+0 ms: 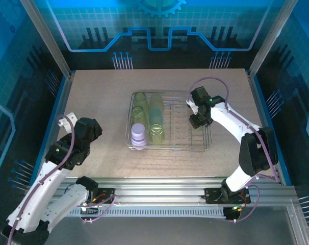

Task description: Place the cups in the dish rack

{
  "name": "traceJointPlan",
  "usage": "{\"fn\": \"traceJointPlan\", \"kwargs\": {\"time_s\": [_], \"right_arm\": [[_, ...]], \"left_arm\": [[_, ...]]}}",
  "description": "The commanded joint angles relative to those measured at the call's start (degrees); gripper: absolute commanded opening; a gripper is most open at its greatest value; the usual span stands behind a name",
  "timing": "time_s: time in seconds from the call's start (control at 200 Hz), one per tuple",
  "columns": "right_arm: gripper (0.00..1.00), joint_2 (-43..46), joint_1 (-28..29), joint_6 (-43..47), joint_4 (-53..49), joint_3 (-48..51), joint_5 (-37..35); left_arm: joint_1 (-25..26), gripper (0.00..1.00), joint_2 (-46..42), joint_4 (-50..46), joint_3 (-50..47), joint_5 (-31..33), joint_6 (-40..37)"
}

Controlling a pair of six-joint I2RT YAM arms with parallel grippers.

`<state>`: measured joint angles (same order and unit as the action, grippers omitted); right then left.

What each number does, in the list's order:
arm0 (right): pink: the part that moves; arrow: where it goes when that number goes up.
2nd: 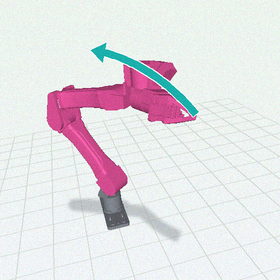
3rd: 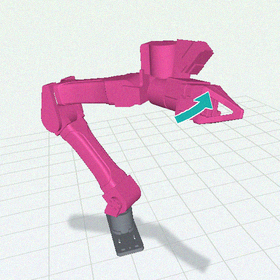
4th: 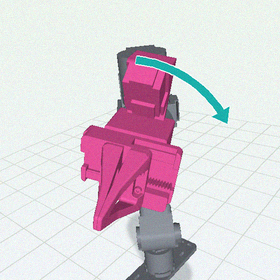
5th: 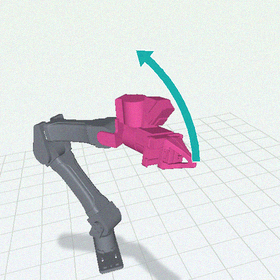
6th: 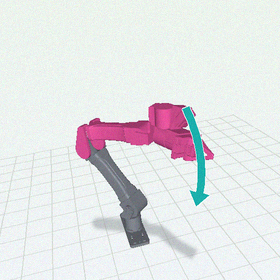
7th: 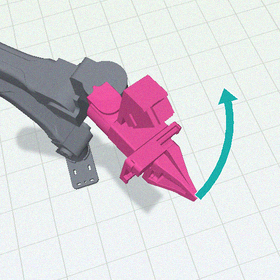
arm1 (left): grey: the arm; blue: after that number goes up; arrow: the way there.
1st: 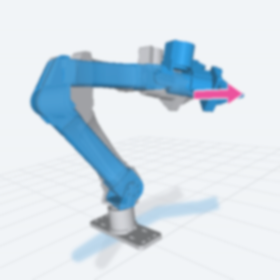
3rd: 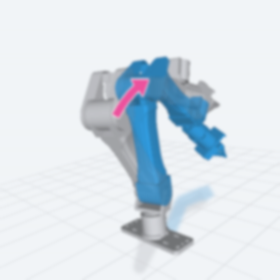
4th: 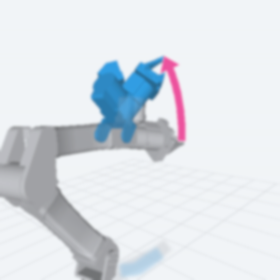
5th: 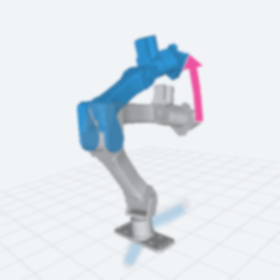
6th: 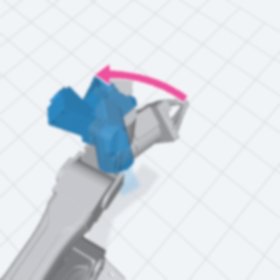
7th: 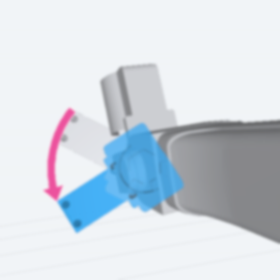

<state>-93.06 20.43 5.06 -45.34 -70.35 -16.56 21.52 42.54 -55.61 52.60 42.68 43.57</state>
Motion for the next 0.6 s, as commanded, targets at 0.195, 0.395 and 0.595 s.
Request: {"fn": "traceJointPlan", "kwargs": {"time_s": [0.195, 0.395, 0.595], "right_arm": [[0.59, -2.9, 1.1, 2.4, 0.1, -1.8, -0.3], [0.73, -1.9, 1.0, 2.1, -0.9, -2.9, 1.9], [0.8, -0.5, 1.0, 1.2, -3.5, -4.5, 1.7]], "left_arm": [[-2.8, 0.99, 2.6, -3.2, -0.6, 0.3, 0.6], [-5.3, 0.99, 5.1, -5.3, -0.1, -0.5, 2.1], [-7.0, 0.99, 8.4, -6.9, -0.2, -0.5, 3.1]]}}
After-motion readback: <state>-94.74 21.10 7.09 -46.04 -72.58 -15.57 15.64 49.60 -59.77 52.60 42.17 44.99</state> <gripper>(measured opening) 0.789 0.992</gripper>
